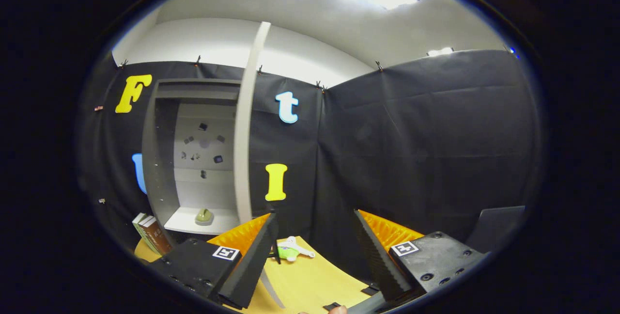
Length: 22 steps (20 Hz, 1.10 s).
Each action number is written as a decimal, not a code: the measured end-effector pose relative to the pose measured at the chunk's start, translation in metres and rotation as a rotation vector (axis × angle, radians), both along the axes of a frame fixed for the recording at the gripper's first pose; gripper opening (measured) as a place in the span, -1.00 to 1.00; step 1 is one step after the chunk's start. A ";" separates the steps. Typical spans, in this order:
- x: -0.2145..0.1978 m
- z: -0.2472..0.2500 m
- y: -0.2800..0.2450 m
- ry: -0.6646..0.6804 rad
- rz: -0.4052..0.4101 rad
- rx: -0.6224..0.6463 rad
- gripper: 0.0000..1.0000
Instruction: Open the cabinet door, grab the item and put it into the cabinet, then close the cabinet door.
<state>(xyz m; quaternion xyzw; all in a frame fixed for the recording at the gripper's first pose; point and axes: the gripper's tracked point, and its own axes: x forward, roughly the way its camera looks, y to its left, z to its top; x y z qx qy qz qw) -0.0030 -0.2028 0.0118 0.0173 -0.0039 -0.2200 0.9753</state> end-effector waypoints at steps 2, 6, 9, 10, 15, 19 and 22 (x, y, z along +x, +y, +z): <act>0.017 -0.019 -0.019 0.030 -0.016 -0.017 0.95; 0.045 -0.048 -0.030 0.087 0.022 0.026 0.95; 0.055 -0.051 -0.011 0.087 0.060 0.037 0.95; 0.058 -0.050 -0.009 0.082 0.053 0.023 0.90; 0.057 -0.048 0.008 0.105 0.052 0.020 0.89; 0.053 -0.046 0.024 0.112 0.076 0.019 0.89; 0.052 -0.044 0.041 0.117 0.092 0.023 0.89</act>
